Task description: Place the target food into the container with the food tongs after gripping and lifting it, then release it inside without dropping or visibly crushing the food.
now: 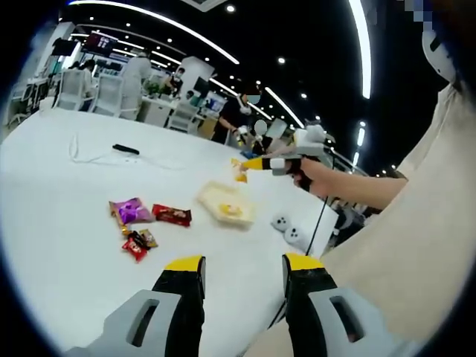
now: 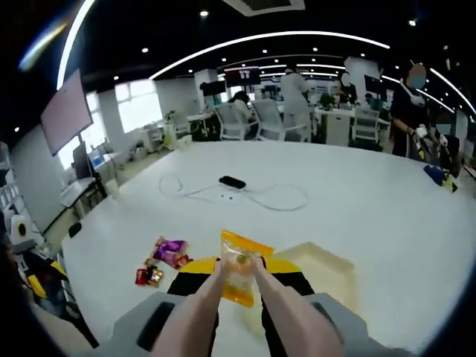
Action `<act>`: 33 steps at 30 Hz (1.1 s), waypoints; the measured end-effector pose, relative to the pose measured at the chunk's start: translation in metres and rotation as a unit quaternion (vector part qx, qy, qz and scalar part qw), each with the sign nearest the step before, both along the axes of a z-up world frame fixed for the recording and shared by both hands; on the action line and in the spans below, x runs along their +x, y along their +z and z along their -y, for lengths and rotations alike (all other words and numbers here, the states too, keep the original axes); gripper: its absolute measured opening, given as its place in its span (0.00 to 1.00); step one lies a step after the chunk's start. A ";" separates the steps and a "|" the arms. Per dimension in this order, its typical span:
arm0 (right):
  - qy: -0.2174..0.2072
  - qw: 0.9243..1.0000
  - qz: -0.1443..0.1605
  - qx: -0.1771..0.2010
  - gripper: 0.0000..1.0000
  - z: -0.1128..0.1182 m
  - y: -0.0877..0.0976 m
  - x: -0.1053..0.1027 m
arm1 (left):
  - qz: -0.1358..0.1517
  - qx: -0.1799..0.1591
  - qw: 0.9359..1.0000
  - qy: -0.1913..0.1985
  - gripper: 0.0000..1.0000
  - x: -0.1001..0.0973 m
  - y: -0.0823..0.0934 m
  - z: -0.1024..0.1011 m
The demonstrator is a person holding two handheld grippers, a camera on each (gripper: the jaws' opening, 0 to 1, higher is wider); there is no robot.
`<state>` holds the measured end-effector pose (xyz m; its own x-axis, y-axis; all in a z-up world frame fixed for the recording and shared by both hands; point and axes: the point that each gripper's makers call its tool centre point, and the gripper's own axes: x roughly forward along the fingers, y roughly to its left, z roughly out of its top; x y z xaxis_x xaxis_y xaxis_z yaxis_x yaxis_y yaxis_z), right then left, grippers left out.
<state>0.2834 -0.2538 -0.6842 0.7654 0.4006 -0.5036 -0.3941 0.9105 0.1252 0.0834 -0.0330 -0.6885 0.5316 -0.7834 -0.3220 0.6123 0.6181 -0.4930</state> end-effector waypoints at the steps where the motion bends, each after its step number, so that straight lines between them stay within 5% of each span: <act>1: -0.003 1.000 0.001 0.001 0.20 0.002 0.001 0.000 | 0.001 0.000 1.000 -0.002 0.40 0.001 0.000 0.001; 33: -0.073 0.997 0.015 0.014 0.20 0.056 0.013 -0.013 | 0.001 -0.006 0.999 -0.039 0.41 0.007 0.005 0.029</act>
<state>0.2703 -0.3097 -0.6717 0.8307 0.2977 -0.4704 -0.2619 0.9546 0.1417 0.0908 -0.0624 -0.6839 0.4688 -0.8268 -0.3107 0.6600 0.5617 -0.4989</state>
